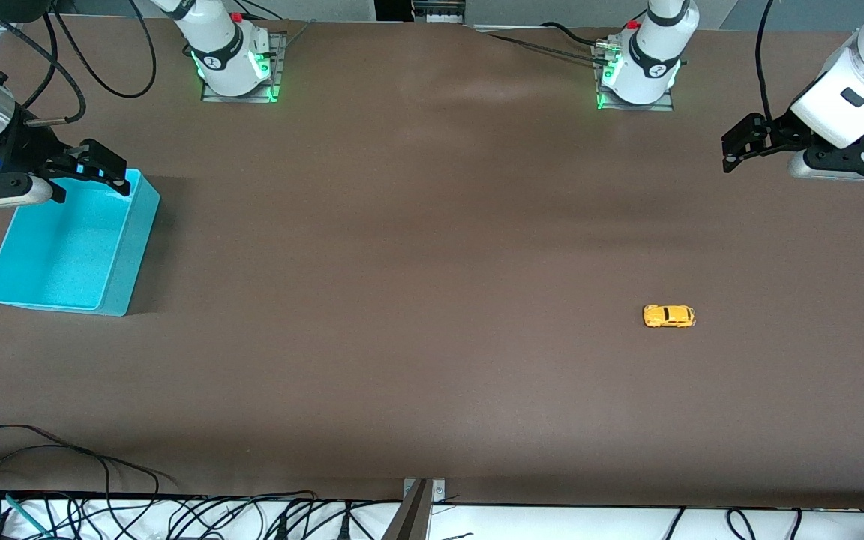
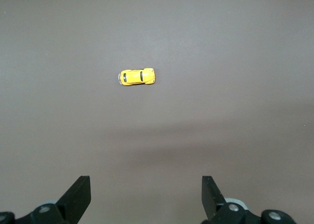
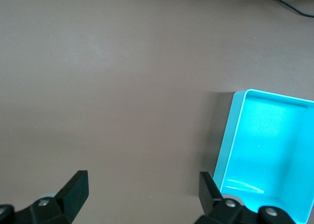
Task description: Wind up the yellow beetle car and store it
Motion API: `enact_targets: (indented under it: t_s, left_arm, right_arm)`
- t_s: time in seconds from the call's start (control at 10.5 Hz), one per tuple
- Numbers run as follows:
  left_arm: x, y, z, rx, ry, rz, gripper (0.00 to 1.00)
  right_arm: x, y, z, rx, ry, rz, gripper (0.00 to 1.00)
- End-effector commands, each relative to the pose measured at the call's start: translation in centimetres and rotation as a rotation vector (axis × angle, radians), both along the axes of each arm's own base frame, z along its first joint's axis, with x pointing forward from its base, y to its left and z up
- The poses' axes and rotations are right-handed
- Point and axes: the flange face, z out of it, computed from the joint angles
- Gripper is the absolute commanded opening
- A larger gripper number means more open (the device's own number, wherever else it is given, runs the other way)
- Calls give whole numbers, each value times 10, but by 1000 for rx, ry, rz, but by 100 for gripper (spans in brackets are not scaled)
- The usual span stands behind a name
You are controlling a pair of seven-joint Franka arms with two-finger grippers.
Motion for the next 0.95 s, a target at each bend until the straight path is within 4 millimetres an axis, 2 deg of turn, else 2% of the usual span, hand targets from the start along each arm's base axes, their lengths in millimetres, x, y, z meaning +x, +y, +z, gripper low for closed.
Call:
enact_targets:
  t_s: [0.0, 0.1, 0.86]
  left_arm:
    - [2, -1, 6, -11, -2, -28, 100]
    - [2, -3, 6, -52, 3, -16, 100]
    - [2, 0, 2, -40, 23, -20, 100]
  right_arm:
    - [-1, -3, 8, 22, 5, -9, 100]
    - [-1, -3, 8, 21, 4, -6, 100]
    - [0, -2, 7, 22, 6, 5, 100]
